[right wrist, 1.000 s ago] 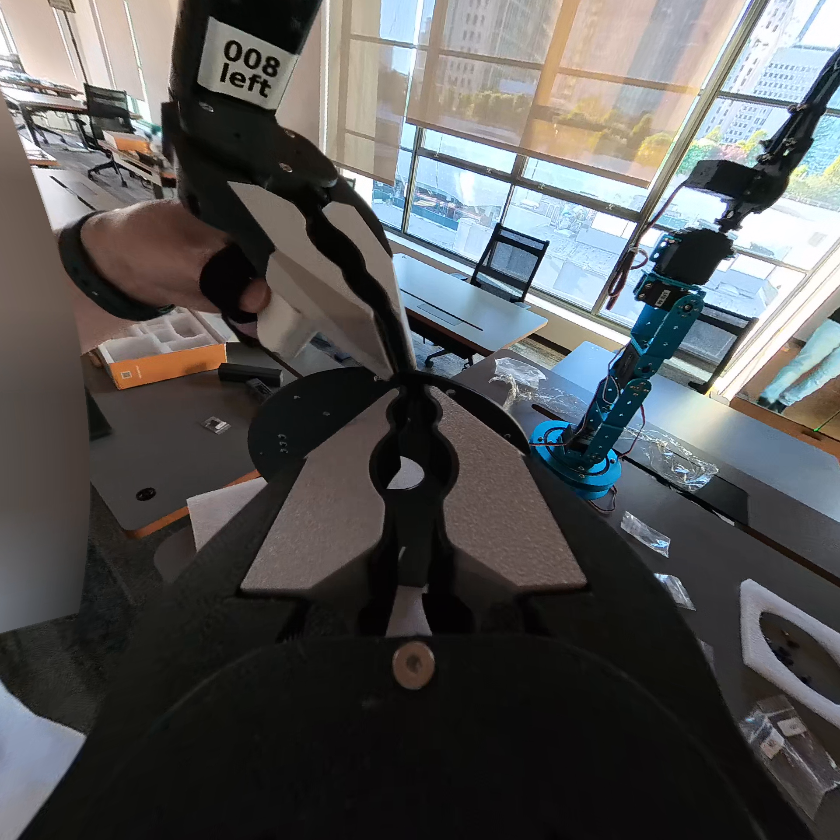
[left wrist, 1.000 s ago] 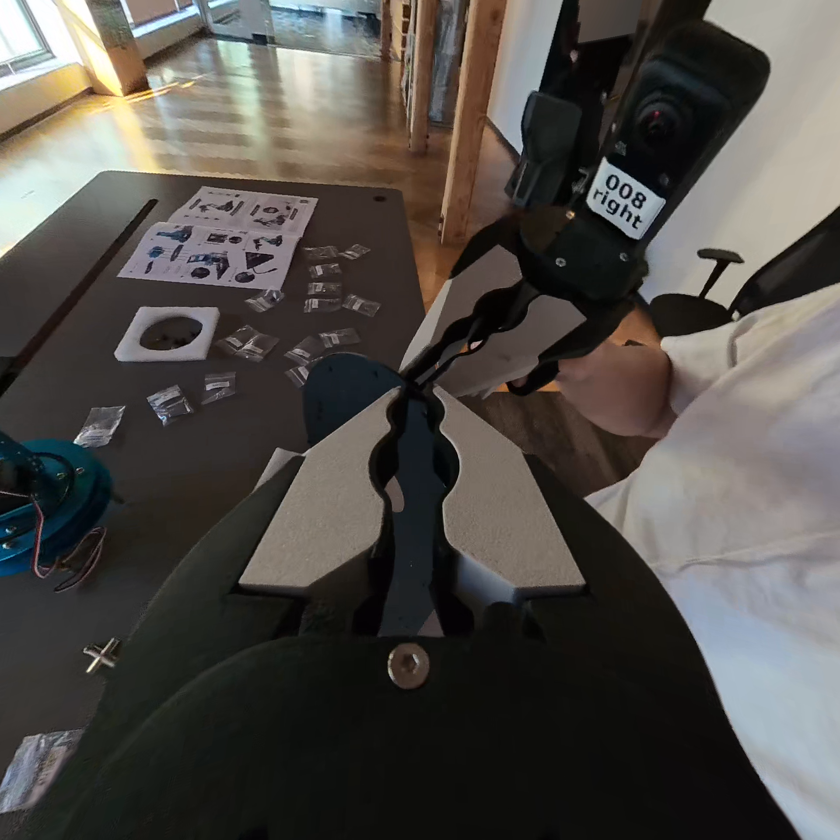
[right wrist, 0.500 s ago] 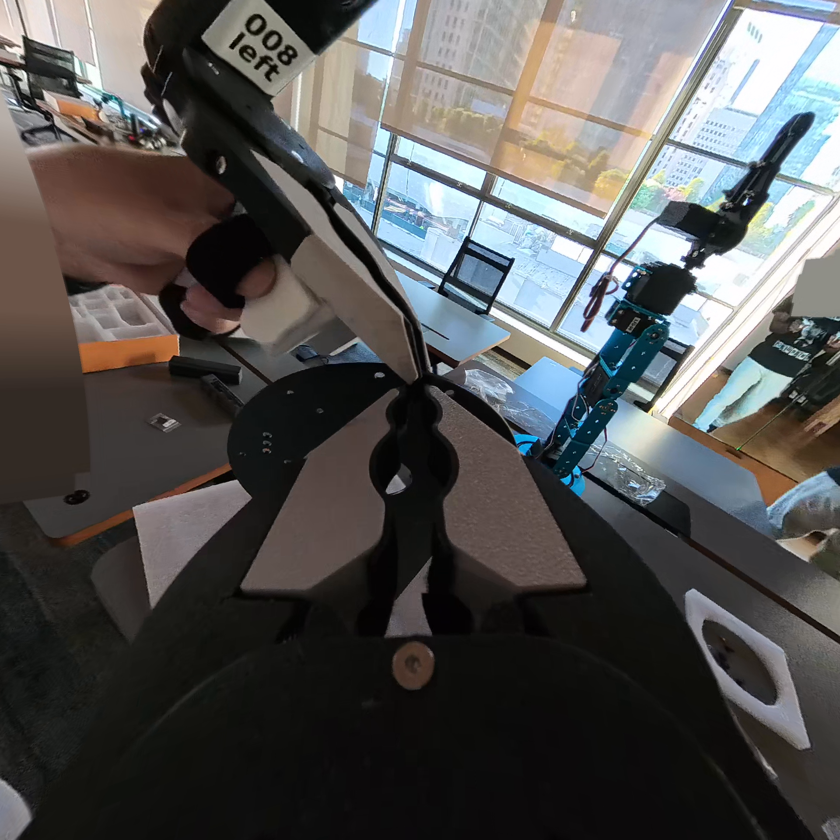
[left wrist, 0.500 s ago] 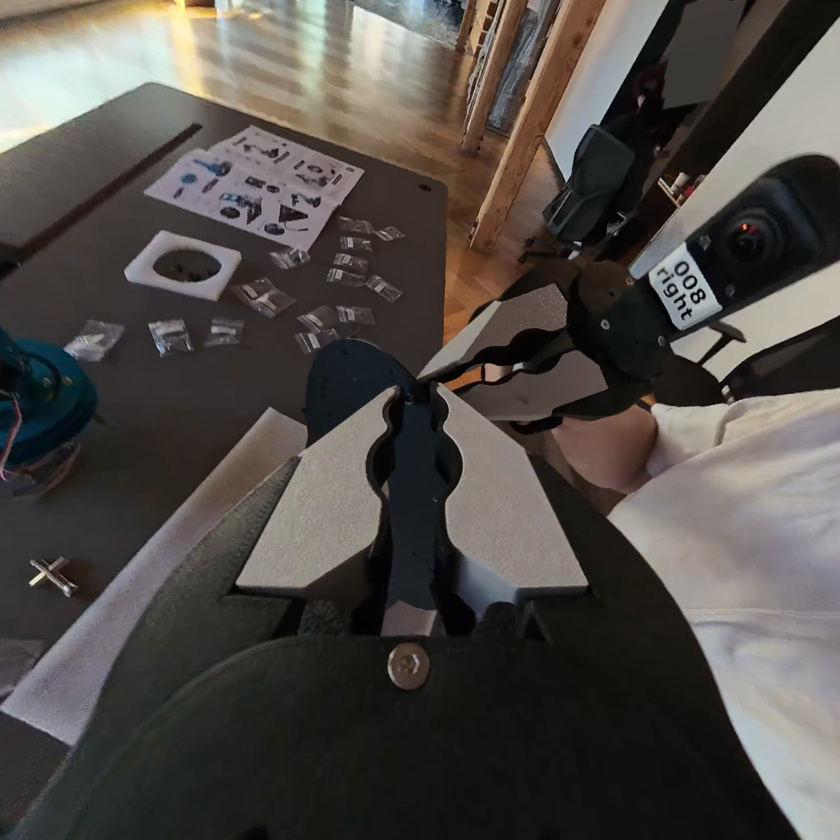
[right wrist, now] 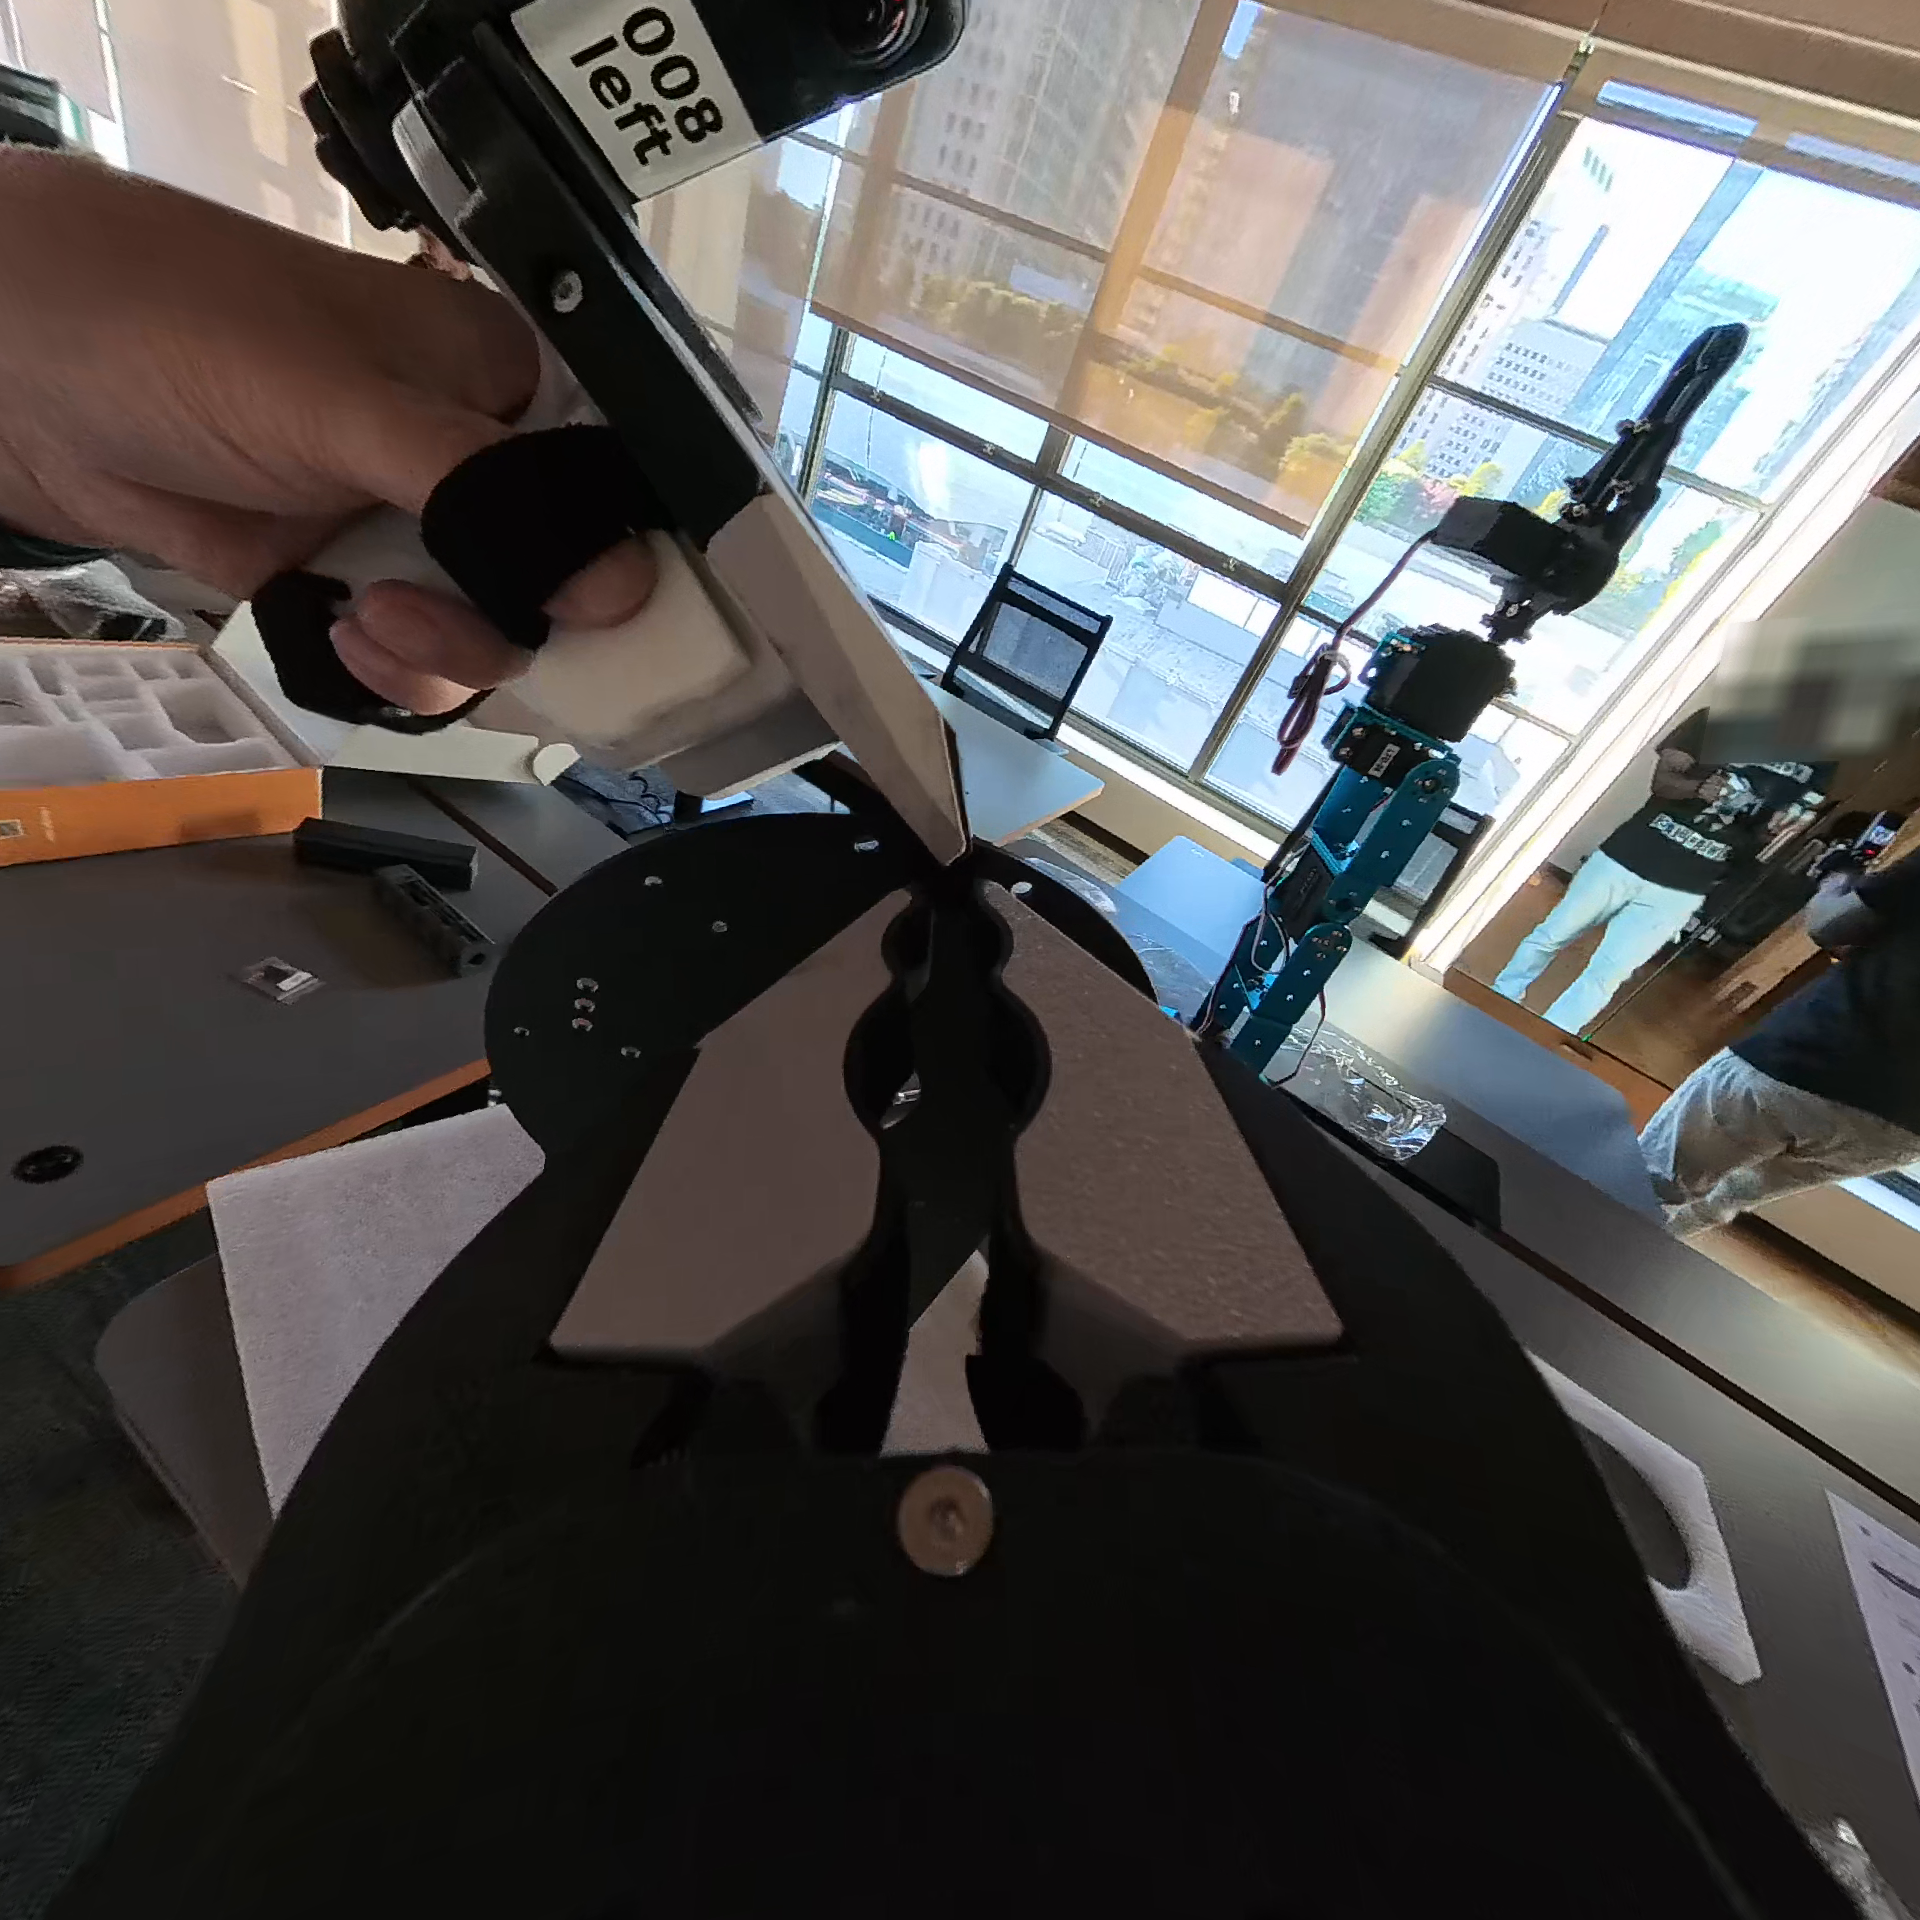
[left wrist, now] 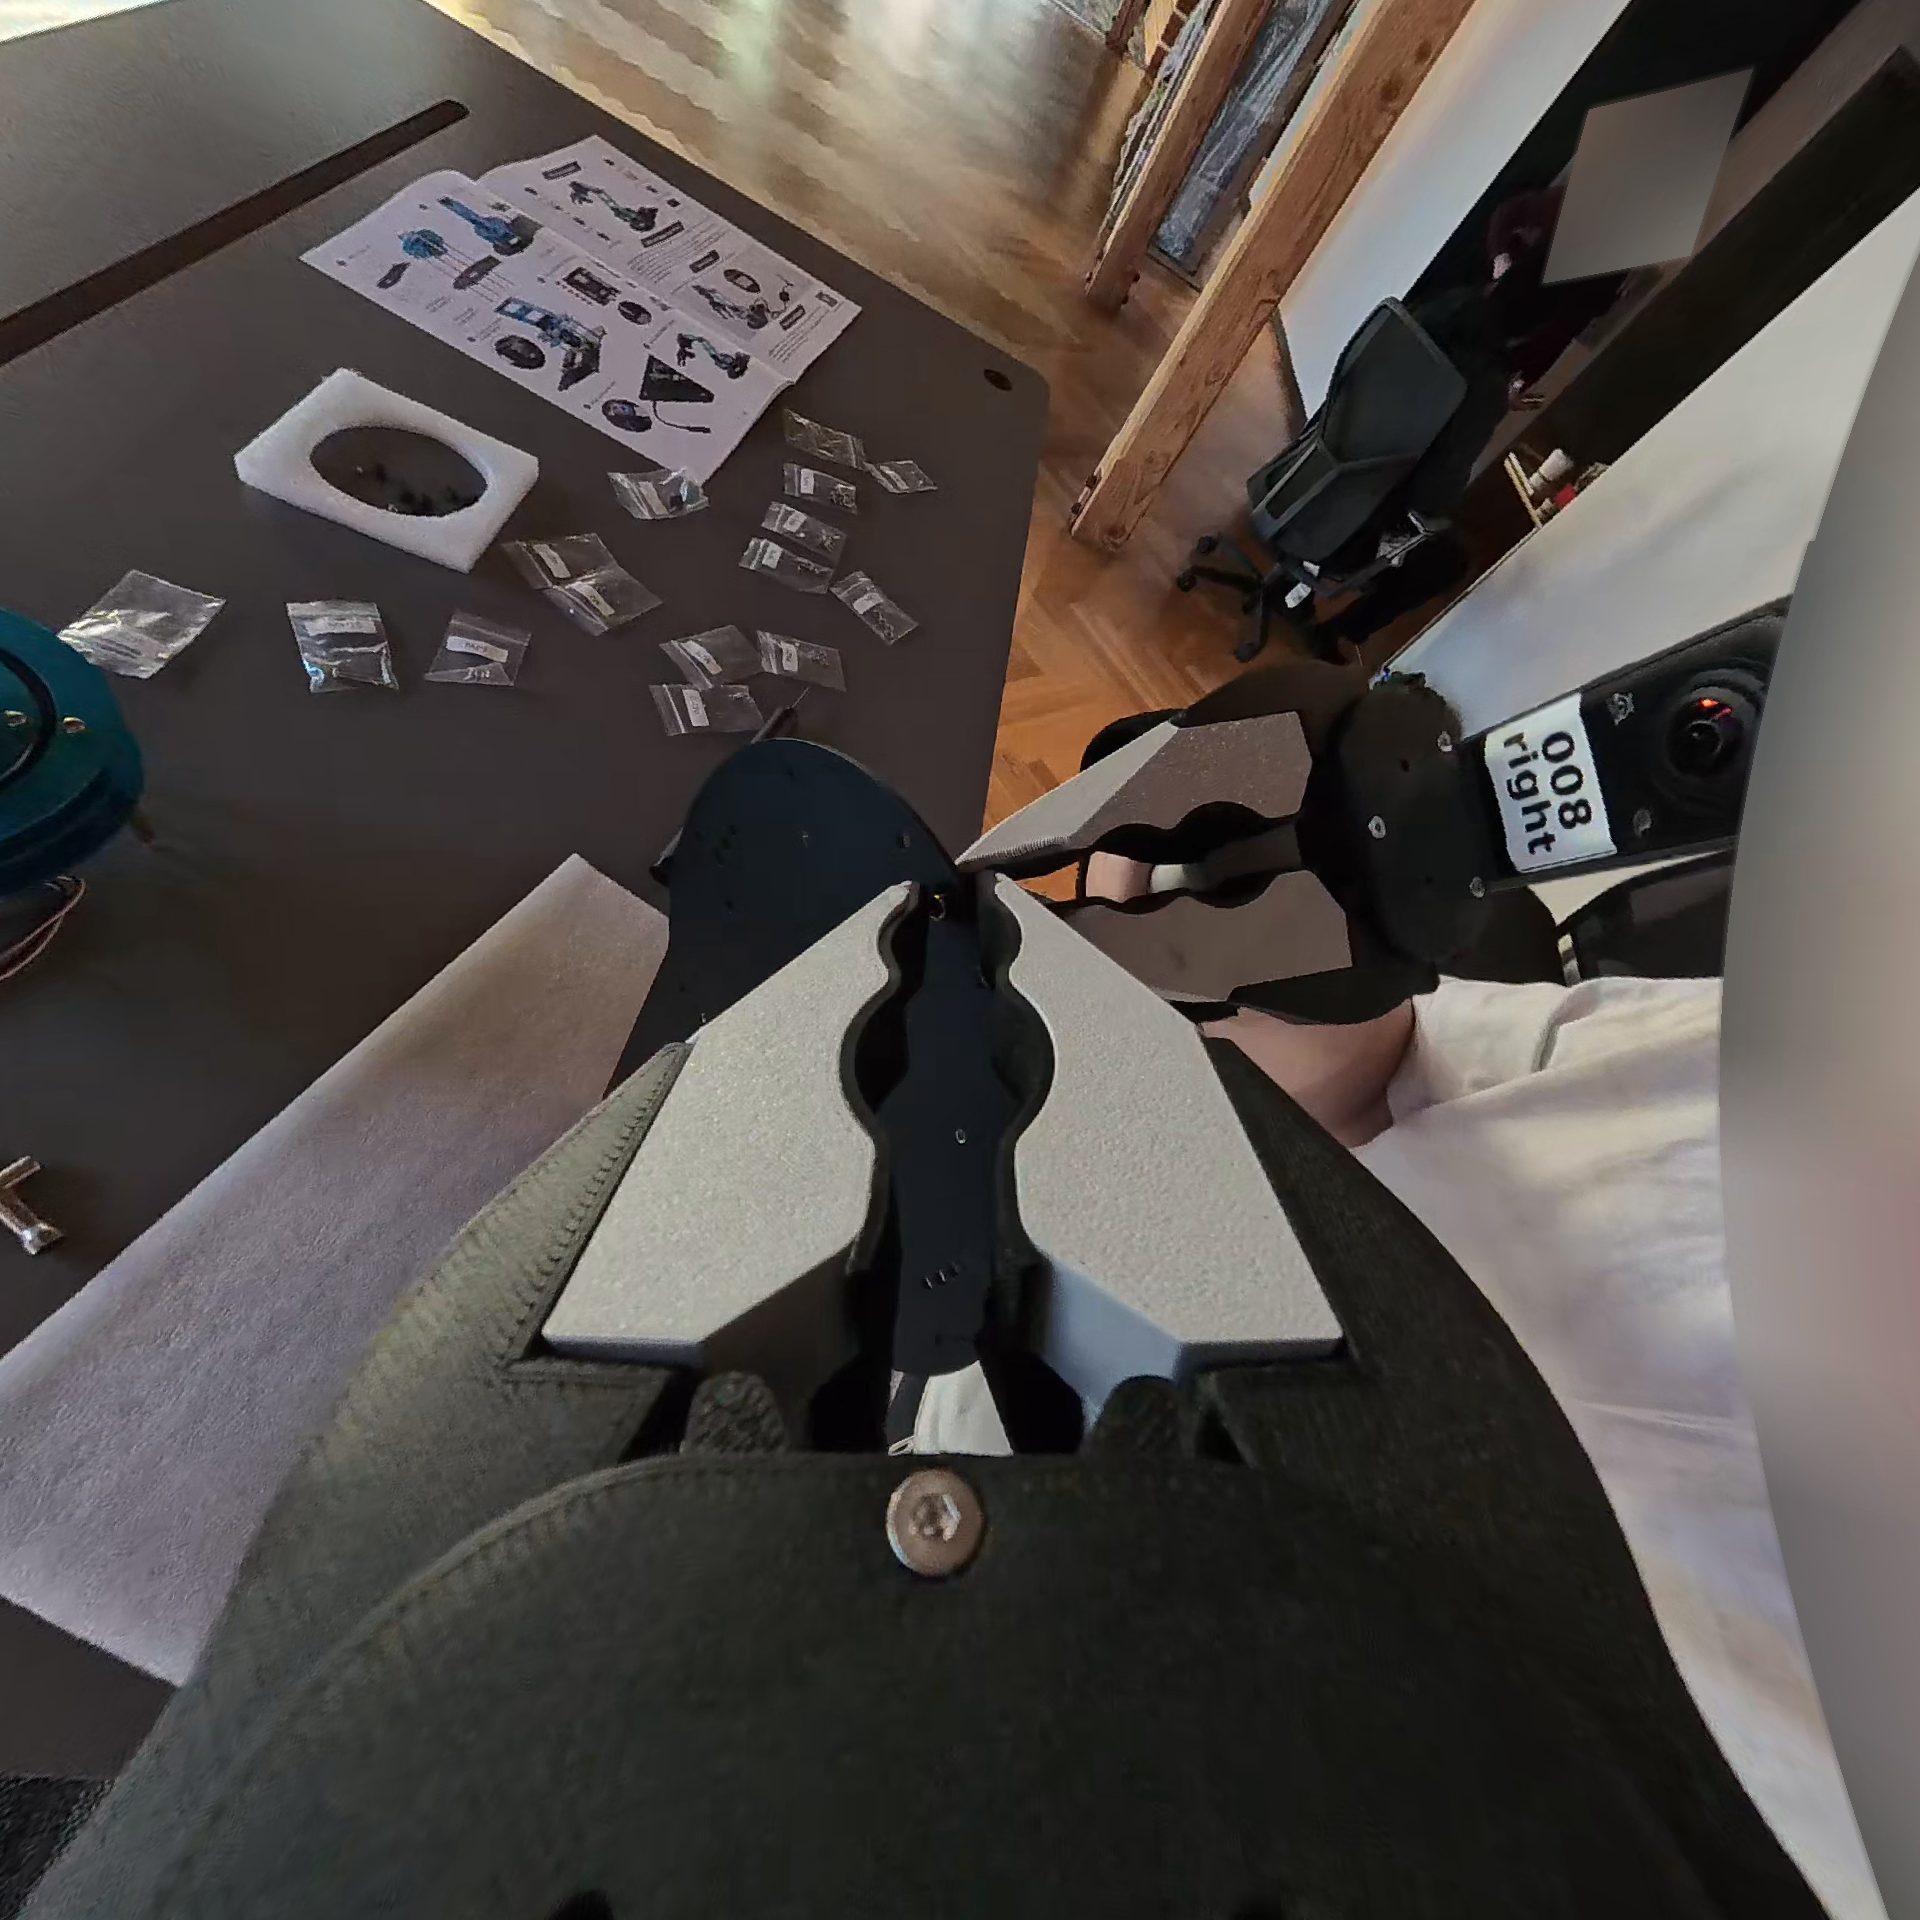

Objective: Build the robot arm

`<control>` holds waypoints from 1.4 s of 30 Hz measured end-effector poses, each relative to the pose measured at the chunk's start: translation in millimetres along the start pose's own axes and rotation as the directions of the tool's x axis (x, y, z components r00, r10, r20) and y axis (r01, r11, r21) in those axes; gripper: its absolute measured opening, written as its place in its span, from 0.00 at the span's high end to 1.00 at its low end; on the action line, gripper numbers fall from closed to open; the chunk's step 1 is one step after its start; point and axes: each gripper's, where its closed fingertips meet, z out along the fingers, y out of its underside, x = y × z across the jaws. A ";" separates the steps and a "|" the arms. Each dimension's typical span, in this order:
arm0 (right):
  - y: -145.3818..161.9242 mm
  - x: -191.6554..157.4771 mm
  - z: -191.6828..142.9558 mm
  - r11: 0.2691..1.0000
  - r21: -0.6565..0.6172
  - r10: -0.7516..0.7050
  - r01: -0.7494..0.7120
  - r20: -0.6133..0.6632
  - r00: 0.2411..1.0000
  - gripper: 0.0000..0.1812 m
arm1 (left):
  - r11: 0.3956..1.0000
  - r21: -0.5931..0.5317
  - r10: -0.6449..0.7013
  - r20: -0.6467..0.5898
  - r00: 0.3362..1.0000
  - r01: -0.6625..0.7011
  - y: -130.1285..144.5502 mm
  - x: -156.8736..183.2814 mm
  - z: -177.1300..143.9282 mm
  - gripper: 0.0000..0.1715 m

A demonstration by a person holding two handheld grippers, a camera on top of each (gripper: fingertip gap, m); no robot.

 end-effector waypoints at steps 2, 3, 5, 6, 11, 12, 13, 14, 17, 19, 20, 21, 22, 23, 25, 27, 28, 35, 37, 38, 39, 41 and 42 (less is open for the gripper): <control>0.3 0.9 -0.4 1.000 -0.004 0.027 -0.027 0.007 1.000 0.98 | 1.000 0.004 -0.002 -0.002 1.000 0.002 -0.7 -0.1 1.4 0.96; 0.5 1.4 -0.6 0.999 -0.008 0.051 -0.051 0.010 0.999 0.98 | 1.000 0.007 -0.005 -0.002 1.000 0.005 -1.1 -0.3 1.9 0.96; 1.7 2.9 0.0 0.990 -0.019 0.140 -0.140 0.014 0.990 0.98 | 1.000 0.022 0.001 0.005 1.000 -0.001 -2.3 -1.1 3.0 0.95; 2.3 3.3 0.3 0.979 -0.023 0.204 -0.204 0.020 0.979 0.98 | 1.000 0.029 0.008 0.012 1.000 -0.008 -2.8 -1.6 3.4 0.96; 2.1 -0.5 2.7 0.802 -0.065 0.595 -0.593 0.154 0.788 0.98 | 0.999 0.030 0.040 0.046 0.998 -0.041 -2.2 -2.8 0.8 0.96; 1.2 -1.3 3.2 0.761 -0.071 0.645 -0.644 0.190 0.741 0.99 | 0.999 0.033 0.041 0.049 0.998 -0.043 -1.9 -3.1 -0.1 0.96; -0.2 -2.5 3.1 0.749 -0.066 0.656 -0.659 0.219 0.723 0.98 | 0.998 0.035 0.041 0.048 0.998 -0.043 -1.4 -3.0 -1.0 0.96; -2.0 -2.9 2.3 0.765 -0.043 0.633 -0.642 0.233 0.738 0.98 | 0.998 0.036 0.040 0.043 0.998 -0.041 -0.9 -2.6 -1.7 0.96; -11.9 -4.9 -4.5 0.917 0.098 0.364 -0.387 0.195 0.911 0.91 | 0.998 0.046 0.043 0.043 0.998 -0.045 -0.5 -2.9 -3.2 0.96; -9.5 -1.6 -7.2 0.988 0.110 0.105 -0.111 0.055 0.993 0.91 | 0.998 0.052 0.041 0.045 0.998 -0.043 -1.0 -4.1 -4.1 0.96; -8.6 -0.1 -8.1 0.995 0.094 -0.012 0.012 -0.006 1.000 0.91 | 0.998 0.052 0.035 0.041 0.999 -0.037 -1.0 -4.3 -4.3 0.96; -8.8 1.3 -8.7 0.991 0.080 -0.106 0.111 -0.055 0.993 0.91 | 0.998 0.052 0.028 0.037 0.999 -0.030 -1.1 -4.4 -4.5 0.96; -9.7 1.2 -8.8 0.981 0.067 -0.178 0.184 -0.086 0.980 0.93 | 0.998 0.051 0.024 0.033 0.999 -0.026 -1.0 -4.2 -4.3 0.96; -10.7 -0.3 -7.9 0.970 0.058 -0.230 0.236 -0.101 0.968 0.94 | 0.998 0.049 0.024 0.032 0.999 -0.026 -0.9 -3.8 -4.0 0.96; -8.4 -2.9 -3.3 0.951 0.022 -0.305 0.309 -0.109 0.946 0.95 | 0.999 0.042 0.031 0.030 0.999 -0.032 -0.3 -2.5 -3.1 0.96; -2.9 -0.3 0.6 0.940 -0.019 -0.341 0.341 -0.120 0.932 0.95 | 0.999 0.037 0.035 0.027 0.999 -0.036 0.2 -1.1 -2.2 0.96; -0.9 -0.4 1.3 0.939 -0.023 -0.343 0.343 -0.115 0.932 0.95 | 0.999 0.037 0.037 0.026 0.999 -0.038 0.3 -0.5 -1.9 0.96; 0.3 -0.3 -0.5 0.934 0.010 -0.352 0.357 -0.134 0.926 0.98 | 0.998 0.038 0.046 0.023 0.999 -0.046 0.7 1.3 -0.2 0.96; 0.5 -0.3 -0.4 0.943 0.019 -0.328 0.333 -0.124 0.937 0.98 | 0.998 0.038 0.047 0.024 0.999 -0.048 0.6 1.3 0.0 0.96; 0.5 -0.5 -0.3 0.953 0.025 -0.297 0.301 -0.111 0.949 0.98 | 0.998 0.039 0.049 0.025 0.998 -0.050 0.5 1.1 0.0 0.96; 0.7 -0.8 0.1 0.968 0.033 -0.245 0.248 -0.088 0.966 0.99 | 0.998 0.039 0.050 0.026 0.998 -0.051 0.5 0.9 -0.1 0.96; 1.0 -2.0 1.1 0.996 0.051 -0.075 0.075 -0.015 0.997 0.99 | 0.998 0.040 0.053 0.030 0.998 -0.054 0.4 0.2 -0.6 0.96; 1.1 -2.7 1.5 0.998 0.056 0.034 -0.036 0.031 0.999 0.98 | 0.998 0.041 0.056 0.033 0.998 -0.057 0.4 -0.1 -0.8 0.96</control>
